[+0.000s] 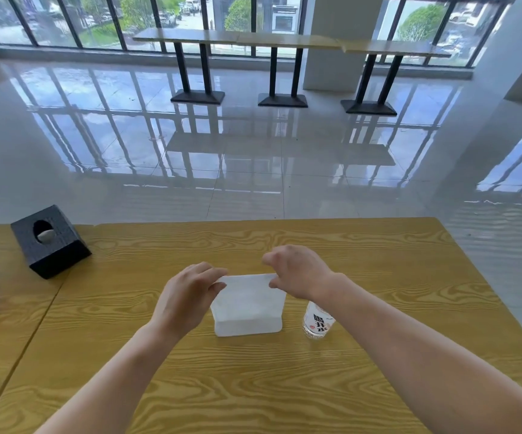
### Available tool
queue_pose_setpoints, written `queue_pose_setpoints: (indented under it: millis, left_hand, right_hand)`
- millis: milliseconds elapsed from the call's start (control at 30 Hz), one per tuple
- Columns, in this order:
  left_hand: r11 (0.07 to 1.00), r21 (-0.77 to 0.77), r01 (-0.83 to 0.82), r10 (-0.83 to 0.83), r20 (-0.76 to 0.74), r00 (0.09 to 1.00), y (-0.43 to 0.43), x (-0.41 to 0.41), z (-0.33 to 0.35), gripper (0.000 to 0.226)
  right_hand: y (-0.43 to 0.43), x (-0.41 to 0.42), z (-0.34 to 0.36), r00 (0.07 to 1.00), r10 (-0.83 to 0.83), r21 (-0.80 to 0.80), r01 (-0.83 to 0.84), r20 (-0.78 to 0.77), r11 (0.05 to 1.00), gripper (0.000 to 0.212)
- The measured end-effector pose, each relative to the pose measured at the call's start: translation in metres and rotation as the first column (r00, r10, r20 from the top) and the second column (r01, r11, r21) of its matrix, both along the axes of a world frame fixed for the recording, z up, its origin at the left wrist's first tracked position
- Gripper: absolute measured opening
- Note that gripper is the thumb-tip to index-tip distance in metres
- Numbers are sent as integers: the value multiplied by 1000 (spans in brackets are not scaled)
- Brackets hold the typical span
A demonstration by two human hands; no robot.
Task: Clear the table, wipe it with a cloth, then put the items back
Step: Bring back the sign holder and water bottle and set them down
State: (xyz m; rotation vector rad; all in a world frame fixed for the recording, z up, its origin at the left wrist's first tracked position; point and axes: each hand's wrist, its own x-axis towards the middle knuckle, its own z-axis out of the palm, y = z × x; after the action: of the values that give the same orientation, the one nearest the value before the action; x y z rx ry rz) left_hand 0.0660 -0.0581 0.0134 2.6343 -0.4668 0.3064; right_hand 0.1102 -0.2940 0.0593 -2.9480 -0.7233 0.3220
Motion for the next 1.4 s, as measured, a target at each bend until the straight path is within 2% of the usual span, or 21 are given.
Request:
queue_pose_setpoints:
  millis: [133,267,467,700,867,933,1067,1200,1267,1400]
  left_hand:
    - [995,-103,-7,4,-33,999,-3,3,-1,18]
    - [990,-143,1,-5,-34,999,-4,9,1,14]
    - [990,-140,21,-16,35,999,-7,29,21,10]
    - [978,-150,143,-132,83,988,-26,69,56,8]
    - [960,-146,239,-222,121,967,-52,108,82,10]
    - [954,-150,258,-239,134,962,-69,122,91,10]
    - [939,-140,314,-292,155,944,-108,142,101,9]
    - [940,-134,313,-292,153,944,-155,158,101,10]
    - [941,-130,313,-296,134,946,-184,165,98,10]
    - [930,-117,347,-338,95,936,-246,183,90,10]
  right_hand:
    - [3,4,-7,996,-32,61,37,-77,997,16]
    - [4,6,-7,996,-52,88,59,-76,994,6]
    - [-2,10,8,993,-114,155,112,6,982,33]
    - [-19,16,40,961,-238,217,205,139,954,13]
    - [-40,23,62,911,-345,257,286,226,923,12]
    - [-53,27,68,887,-386,277,316,253,907,18]
    - [-88,34,78,864,-413,283,335,288,899,46]
    - [-133,45,78,864,-406,268,332,299,904,50]
    - [-160,48,74,860,-423,275,349,286,896,46]
    - [-216,53,64,849,-465,285,394,252,874,21]
